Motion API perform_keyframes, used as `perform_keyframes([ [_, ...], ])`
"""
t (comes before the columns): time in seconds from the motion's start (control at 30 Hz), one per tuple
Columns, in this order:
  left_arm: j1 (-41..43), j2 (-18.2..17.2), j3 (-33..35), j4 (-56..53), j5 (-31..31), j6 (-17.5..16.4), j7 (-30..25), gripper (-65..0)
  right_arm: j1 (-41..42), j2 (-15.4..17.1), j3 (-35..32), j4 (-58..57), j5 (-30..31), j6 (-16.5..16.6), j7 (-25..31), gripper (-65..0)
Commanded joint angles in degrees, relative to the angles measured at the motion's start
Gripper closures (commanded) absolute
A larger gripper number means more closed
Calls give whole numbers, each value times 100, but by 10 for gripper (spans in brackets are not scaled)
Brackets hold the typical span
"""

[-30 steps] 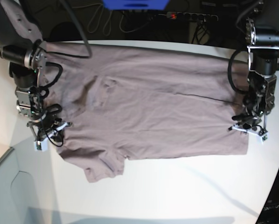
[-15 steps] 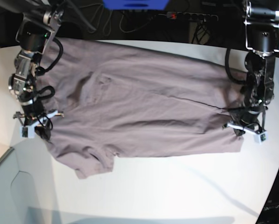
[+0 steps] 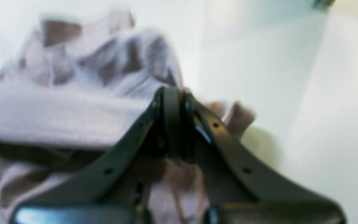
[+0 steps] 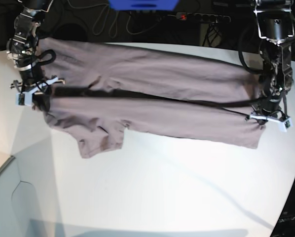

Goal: Layout the t-shirt on the table in an organized manner, then fold the t-shirt properly
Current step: 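Fold the hem edge with both grippers over toward the collar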

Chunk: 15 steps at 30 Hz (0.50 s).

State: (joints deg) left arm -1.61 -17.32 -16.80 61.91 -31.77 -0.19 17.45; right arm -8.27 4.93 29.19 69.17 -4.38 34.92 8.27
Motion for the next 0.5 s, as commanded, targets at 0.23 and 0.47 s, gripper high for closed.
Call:
perform_keyframes([
  [0.23,279,-101,-48,169,-10,-12,-132,-152,-74,180,-128,-90,82,29,153,-69],
  [0.47,649,-30,-109,1128,-19,5,-132,-331,-144,162,162,420,126,29,21,-307],
])
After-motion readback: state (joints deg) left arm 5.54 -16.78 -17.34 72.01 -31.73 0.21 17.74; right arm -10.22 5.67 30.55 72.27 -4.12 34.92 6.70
